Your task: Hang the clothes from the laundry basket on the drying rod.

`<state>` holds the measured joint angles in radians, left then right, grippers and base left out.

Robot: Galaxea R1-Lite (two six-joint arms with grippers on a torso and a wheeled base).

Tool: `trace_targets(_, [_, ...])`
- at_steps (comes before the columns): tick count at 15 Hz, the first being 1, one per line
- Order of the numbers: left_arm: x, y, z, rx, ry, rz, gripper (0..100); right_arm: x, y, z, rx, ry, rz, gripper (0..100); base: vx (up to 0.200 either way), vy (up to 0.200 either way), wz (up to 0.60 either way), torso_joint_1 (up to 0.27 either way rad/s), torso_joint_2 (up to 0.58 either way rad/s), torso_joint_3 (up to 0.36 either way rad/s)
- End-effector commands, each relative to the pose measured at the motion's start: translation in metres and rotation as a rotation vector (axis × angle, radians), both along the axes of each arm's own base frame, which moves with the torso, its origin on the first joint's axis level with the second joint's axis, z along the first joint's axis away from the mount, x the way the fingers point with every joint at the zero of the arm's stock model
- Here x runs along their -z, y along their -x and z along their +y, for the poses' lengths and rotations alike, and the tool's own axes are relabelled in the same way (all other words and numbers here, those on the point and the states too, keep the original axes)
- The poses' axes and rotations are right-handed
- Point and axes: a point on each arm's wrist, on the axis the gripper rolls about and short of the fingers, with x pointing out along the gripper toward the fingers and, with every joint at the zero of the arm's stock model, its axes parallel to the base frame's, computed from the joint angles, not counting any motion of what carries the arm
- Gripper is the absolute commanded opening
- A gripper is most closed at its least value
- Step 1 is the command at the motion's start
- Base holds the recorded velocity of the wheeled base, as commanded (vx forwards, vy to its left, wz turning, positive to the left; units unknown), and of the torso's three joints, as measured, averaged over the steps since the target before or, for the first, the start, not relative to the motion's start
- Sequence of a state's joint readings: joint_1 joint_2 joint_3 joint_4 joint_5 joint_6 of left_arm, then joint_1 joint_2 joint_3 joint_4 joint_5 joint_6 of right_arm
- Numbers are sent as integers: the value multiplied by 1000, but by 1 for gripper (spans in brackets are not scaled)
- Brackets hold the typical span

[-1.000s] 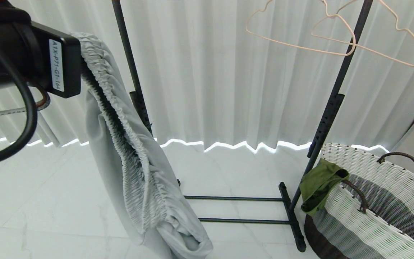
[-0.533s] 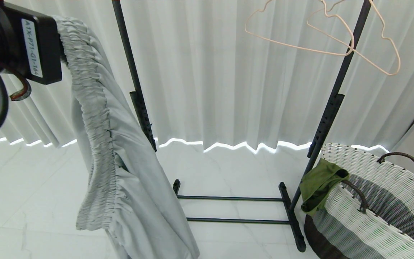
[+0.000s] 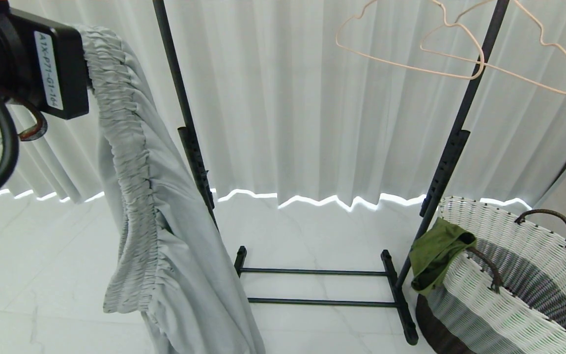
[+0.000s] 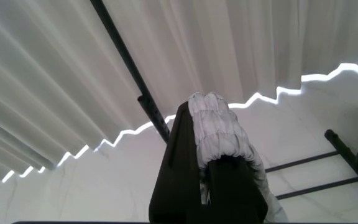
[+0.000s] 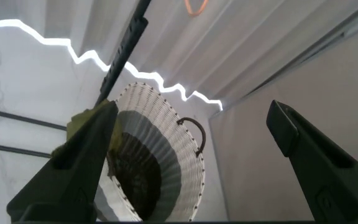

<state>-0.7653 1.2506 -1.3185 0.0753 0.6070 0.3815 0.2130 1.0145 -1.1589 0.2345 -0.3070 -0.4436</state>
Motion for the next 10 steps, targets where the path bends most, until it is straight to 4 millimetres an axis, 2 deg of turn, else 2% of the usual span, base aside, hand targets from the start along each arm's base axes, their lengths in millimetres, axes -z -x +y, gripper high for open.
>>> trace_targets(1, [-1,4,4,3,-31,-14,0,4,-1,0,-2,-13,13,100,0,0,0,41,-295,-251])
trace_targets(3, [2,8,7,3,-67,-18,0,9,-4,1,-2,-40,28,100,0,0,0,58,-208,-310])
trace_targets(10, [2,9,8,3,-67,-22,0,17,-7,2,-1,-55,60,100,0,0,0,122,-483,-324])
